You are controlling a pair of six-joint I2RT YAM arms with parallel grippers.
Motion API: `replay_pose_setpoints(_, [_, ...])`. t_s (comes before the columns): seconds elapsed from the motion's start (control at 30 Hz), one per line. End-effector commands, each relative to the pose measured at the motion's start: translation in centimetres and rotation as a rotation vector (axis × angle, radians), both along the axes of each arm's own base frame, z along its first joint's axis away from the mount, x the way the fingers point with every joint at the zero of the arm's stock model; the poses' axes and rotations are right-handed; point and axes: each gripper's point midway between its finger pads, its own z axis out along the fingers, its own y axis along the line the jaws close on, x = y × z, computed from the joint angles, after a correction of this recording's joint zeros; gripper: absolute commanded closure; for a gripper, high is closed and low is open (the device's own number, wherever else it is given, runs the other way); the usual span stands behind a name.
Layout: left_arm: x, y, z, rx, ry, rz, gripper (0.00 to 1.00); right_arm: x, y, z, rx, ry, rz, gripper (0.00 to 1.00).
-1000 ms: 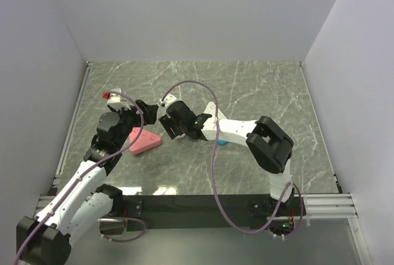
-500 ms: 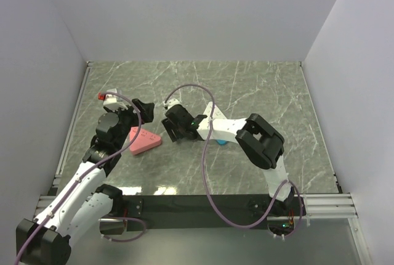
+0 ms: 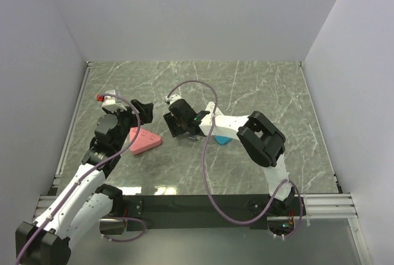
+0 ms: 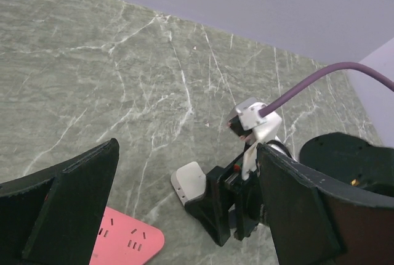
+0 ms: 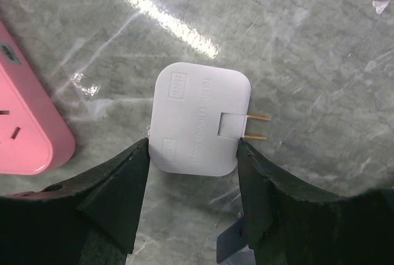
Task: Insert the plug
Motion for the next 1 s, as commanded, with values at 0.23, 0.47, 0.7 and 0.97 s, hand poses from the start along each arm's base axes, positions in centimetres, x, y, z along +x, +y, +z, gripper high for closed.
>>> replay_pose_setpoints(0.23, [-1.4, -0.2, 2.2, -0.009, -0.127, -0.048, 0.0, -0.3, -2.0, 13.4, 0.419, -0.006, 0.139, 0.72])
replay_pose_setpoints(0.47, [-3.4, -1.1, 5.1, -0.003, -0.291, -0.14, 0.01, -2.4, -3.9, 20.0, 0.609, -0.026, 0.252, 0.73])
replay_pose_setpoints(0.7, [-3.1, -0.7, 4.8, -0.004, -0.267, -0.115, 0.01, -1.2, -3.4, 14.2, 0.388, -0.037, 0.181, 0.46])
replay_pose_setpoints(0.97, [-2.7, -0.8, 4.3, -0.01, -0.244, -0.11, 0.01, 0.2, -3.1, 8.1, 0.247, -0.021, 0.071, 0.12])
